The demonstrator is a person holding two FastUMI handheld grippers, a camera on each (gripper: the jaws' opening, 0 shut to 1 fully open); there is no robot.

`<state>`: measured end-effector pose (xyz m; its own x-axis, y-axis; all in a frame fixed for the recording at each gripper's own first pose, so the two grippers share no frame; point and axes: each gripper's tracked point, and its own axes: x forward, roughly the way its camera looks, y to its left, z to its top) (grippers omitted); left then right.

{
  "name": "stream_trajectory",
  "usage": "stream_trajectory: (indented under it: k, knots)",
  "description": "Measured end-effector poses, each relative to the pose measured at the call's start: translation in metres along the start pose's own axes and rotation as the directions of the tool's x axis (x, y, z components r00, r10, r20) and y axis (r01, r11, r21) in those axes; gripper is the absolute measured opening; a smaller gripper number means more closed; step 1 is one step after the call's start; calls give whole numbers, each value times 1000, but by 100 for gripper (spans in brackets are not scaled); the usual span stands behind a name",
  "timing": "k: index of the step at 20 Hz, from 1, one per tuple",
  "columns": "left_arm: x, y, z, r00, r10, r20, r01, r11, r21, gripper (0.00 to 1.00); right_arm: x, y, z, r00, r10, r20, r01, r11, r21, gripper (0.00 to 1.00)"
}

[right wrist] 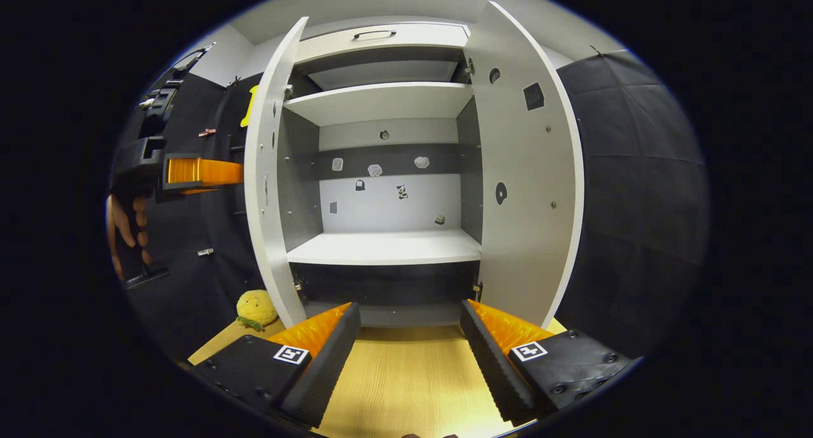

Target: Open the right door of the double-door shoe cabinet with the right hand, and open the left door with the left hand.

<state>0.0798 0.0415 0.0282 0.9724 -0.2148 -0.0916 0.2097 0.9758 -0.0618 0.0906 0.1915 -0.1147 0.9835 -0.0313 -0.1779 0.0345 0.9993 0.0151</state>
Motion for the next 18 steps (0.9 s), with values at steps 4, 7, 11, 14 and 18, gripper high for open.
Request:
stream_trajectory:
  k: [4, 7, 11, 14, 18]
  knots:
    - [-10, 17, 2, 999, 44, 8, -44, 999, -5, 14, 1, 7, -5, 1000, 8, -19, -8, 1000, 6, 100]
    - [-18, 37, 2, 995, 100, 11, -100, 995, 3, 13, 3, 13, -4, 1000, 22, -21, -22, 1000, 0, 100]
    - [-28, 75, 4, 981, 193, 19, -192, 981, -32, 9, 5, 19, -3, 999, 33, -21, -33, 999, -8, 100]
    - [-35, 105, 7, 977, 211, 7, -211, 977, -31, 5, 7, 21, 3, 999, 40, -20, -40, 999, -7, 100]
    - [-37, 105, 7, 983, 181, 3, -181, 982, -52, 5, 7, 18, 9, 999, 28, -21, -29, 999, -24, 100]
